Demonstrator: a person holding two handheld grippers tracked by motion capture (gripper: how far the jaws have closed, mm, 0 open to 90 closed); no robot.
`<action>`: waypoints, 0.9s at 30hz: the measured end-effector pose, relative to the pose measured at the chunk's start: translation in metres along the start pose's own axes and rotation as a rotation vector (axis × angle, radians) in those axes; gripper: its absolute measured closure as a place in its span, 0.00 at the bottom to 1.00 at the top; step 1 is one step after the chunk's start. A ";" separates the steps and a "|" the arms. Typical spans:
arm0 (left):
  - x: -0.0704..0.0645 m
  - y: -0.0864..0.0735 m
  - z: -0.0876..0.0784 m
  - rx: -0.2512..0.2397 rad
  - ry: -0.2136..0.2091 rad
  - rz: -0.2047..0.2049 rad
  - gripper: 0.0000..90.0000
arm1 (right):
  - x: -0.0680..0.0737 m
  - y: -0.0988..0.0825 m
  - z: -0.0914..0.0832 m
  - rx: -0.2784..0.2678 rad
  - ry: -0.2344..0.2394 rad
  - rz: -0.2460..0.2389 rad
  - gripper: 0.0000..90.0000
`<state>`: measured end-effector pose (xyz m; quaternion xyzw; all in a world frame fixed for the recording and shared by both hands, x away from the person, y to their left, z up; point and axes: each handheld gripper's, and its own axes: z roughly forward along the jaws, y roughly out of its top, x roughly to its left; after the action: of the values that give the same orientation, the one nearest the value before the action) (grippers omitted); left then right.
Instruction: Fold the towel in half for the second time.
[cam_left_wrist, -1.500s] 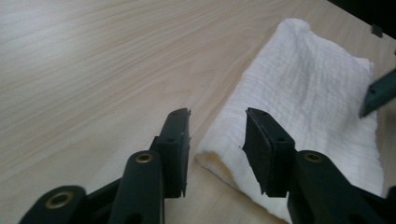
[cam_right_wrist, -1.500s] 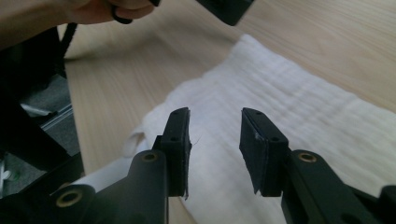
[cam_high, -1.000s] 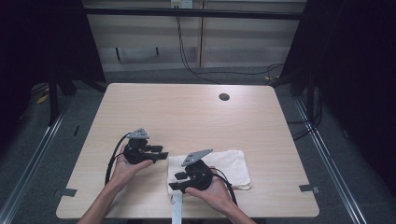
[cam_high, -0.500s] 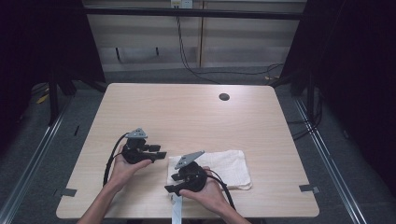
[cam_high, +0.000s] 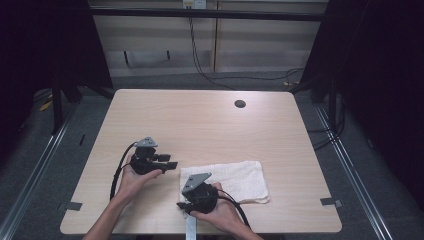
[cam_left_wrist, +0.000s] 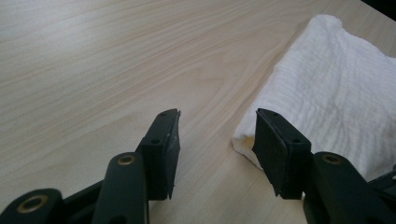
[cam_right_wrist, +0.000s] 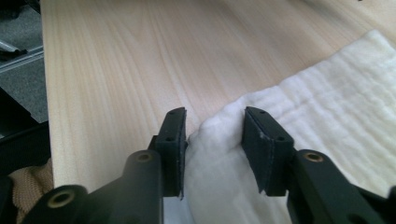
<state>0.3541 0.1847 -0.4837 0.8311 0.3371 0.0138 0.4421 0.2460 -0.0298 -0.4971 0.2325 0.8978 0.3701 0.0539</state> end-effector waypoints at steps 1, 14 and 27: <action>0.000 0.000 0.000 0.005 -0.005 0.003 0.56 | 0.000 0.000 0.000 -0.004 -0.012 -0.002 0.74; -0.005 0.001 0.009 0.018 -0.003 0.009 0.54 | -0.014 -0.002 -0.002 -0.012 0.008 0.089 0.93; -0.013 0.003 0.019 0.023 -0.043 -0.018 0.53 | -0.025 0.000 -0.017 -0.079 0.073 0.196 0.93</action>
<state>0.3525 0.1624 -0.4893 0.8330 0.3351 -0.0121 0.4400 0.2634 -0.0524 -0.4868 0.3034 0.8568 0.4169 -0.0059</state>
